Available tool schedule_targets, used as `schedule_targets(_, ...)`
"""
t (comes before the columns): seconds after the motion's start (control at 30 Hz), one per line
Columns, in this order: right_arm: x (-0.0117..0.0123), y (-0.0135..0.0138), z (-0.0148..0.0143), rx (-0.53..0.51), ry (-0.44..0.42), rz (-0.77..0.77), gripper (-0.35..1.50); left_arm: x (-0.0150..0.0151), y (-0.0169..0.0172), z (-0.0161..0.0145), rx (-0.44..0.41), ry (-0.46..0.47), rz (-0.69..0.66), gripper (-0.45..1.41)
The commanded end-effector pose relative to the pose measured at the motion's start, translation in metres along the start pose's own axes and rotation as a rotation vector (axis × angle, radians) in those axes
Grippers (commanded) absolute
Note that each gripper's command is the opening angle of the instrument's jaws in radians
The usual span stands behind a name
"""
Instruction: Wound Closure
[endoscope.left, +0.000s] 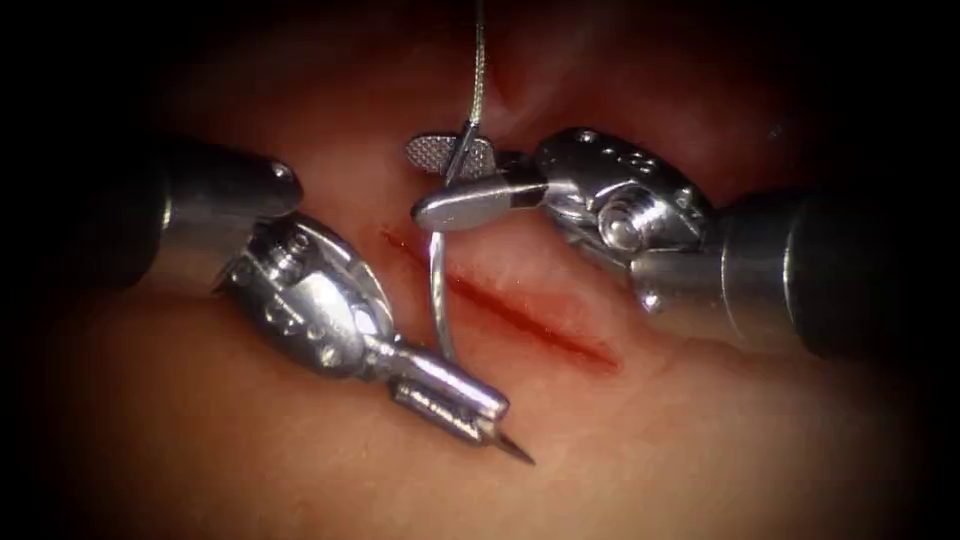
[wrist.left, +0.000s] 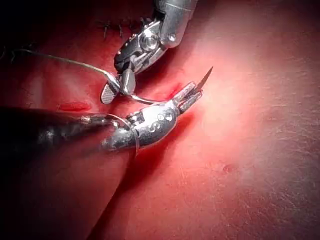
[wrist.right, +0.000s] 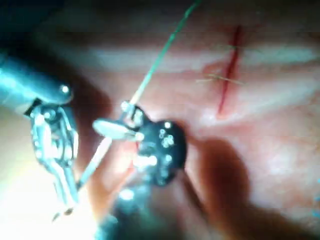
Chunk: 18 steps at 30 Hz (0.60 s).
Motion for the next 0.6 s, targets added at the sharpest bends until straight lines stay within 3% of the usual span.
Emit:
schedule_targets(0.03,-0.0001,0.0006,0.001,0.012,-0.002,-0.002,-0.35,-0.0007,-0.0001,0.0005,-0.003,0.004,0.003,-0.45)
schedule_targets(0.33,0.0003,0.0007,0.0006,0.011,-0.01,0.001,-0.35,-0.0005,-0.0001,0.0006,-0.017,0.003,0.003,-0.45)
schedule_targets(0.37,0.0003,0.0007,0.0005,0.007,-0.021,0.002,-0.35,-0.0005,-0.0005,0.0003,-0.007,-0.013,-0.052,0.17)
schedule_targets(0.47,0.0009,0.0009,0.0,-0.022,-0.05,0.007,-0.35,-0.0005,-0.0017,-0.0006,0.041,-0.06,-0.205,0.86)
schedule_targets(0.57,0.0022,0.001,-0.001,-0.095,-0.082,-0.014,-0.35,-0.0001,-0.0026,-0.0017,0.092,-0.104,-0.293,1.06)
schedule_targets(0.6,0.0026,0.001,-0.0013,-0.12,-0.09,-0.017,-0.35,0.0,-0.0028,-0.0021,0.114,-0.123,-0.306,1.03)
